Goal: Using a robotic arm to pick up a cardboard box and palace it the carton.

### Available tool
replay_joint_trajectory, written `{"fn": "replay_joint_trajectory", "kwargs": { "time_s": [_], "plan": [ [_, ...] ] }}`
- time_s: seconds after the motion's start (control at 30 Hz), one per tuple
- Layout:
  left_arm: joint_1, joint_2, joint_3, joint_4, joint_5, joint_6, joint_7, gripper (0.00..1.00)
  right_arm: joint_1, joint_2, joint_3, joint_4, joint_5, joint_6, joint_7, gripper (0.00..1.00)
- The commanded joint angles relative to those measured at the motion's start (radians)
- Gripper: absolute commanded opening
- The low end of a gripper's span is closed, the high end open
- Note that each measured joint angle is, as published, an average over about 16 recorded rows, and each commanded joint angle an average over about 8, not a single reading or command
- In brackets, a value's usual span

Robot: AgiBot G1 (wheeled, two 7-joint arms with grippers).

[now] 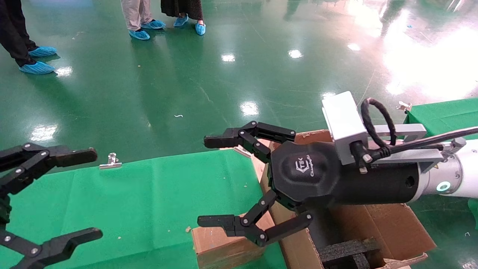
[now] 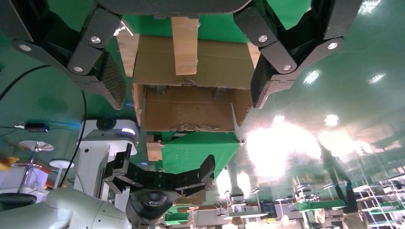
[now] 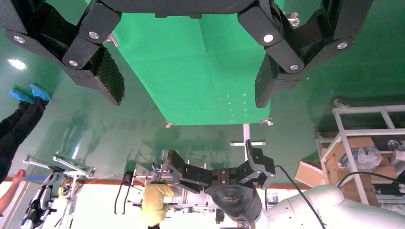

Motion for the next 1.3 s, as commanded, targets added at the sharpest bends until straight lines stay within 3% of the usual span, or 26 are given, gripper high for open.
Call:
{"fn": "replay_joint_trajectory", "kwargs": {
  "time_s": [0.03,0.3,0.53,0.73,0.9,1.3],
  "plan": [
    [0.000,0.000,0.000,0.000,0.000,0.000,0.000,0.00,-0.001,0.000,0.001,0.000,0.001,0.001,0.000,1.00],
    [0.000,0.000,0.000,0.001,0.000,0.000,0.000,0.00,0.032,0.002,-0.026,-0.007,-0.048,-0.018,0.013,1.00],
    [-0.001,0.000,0.001,0.001,0.000,0.000,0.001,0.00,0.154,-0.012,-0.115,-0.025,-0.207,-0.064,0.062,1.00],
    [-0.001,0.000,0.002,0.001,-0.001,0.000,0.001,0.00,0.350,-0.077,-0.320,-0.045,-0.431,-0.095,0.125,1.00],
    [-0.001,0.000,0.002,0.001,-0.001,0.000,0.001,0.00,0.503,-0.151,-0.529,-0.113,-0.551,-0.100,0.131,1.00],
    [-0.001,-0.001,0.003,0.001,-0.002,-0.001,0.002,0.00,0.728,-0.356,-0.925,-0.376,-0.608,-0.097,-0.025,1.00]
  ]
}}
